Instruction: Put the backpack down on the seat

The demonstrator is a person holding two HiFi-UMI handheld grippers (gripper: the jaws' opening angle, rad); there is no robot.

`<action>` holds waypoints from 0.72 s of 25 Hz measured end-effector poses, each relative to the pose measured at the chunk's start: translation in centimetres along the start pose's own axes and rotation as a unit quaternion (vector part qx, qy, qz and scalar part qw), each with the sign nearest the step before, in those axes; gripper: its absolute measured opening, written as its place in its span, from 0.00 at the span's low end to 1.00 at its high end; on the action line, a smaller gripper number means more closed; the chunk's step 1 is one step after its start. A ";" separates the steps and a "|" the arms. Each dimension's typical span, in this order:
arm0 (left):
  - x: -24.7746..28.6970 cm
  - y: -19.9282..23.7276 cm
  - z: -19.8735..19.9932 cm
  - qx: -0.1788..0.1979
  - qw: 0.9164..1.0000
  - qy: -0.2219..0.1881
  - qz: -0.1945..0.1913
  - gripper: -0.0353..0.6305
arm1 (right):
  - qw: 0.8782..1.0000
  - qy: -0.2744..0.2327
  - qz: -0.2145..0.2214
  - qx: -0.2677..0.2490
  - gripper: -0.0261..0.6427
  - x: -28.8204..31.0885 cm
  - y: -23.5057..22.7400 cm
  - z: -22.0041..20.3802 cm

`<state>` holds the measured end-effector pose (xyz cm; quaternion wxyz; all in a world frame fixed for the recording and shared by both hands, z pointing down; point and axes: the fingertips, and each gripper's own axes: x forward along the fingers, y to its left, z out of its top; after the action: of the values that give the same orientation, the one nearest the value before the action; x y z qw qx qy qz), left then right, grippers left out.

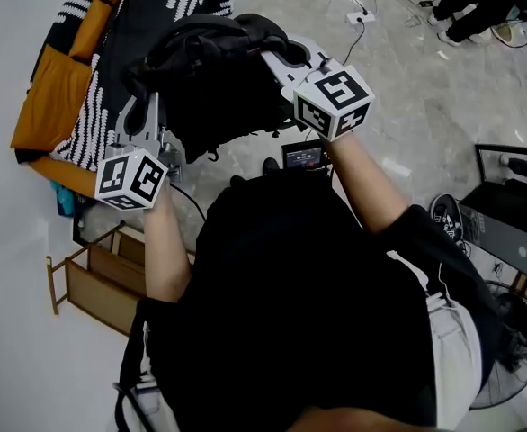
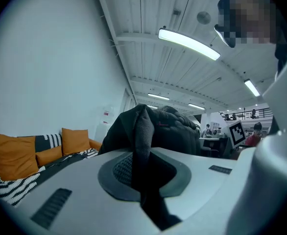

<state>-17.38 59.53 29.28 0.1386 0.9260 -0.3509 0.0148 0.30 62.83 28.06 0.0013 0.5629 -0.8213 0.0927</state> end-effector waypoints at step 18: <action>0.9 1.2 -2.1 -0.028 0.999 0.014 -0.015 0.11 | 1.000 0.016 -0.004 0.016 0.11 0.8 -0.6 -1.8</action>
<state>-17.33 58.59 31.69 0.1699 0.9266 -0.3350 0.0160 0.39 62.17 30.00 0.0059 0.5645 -0.8174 0.1144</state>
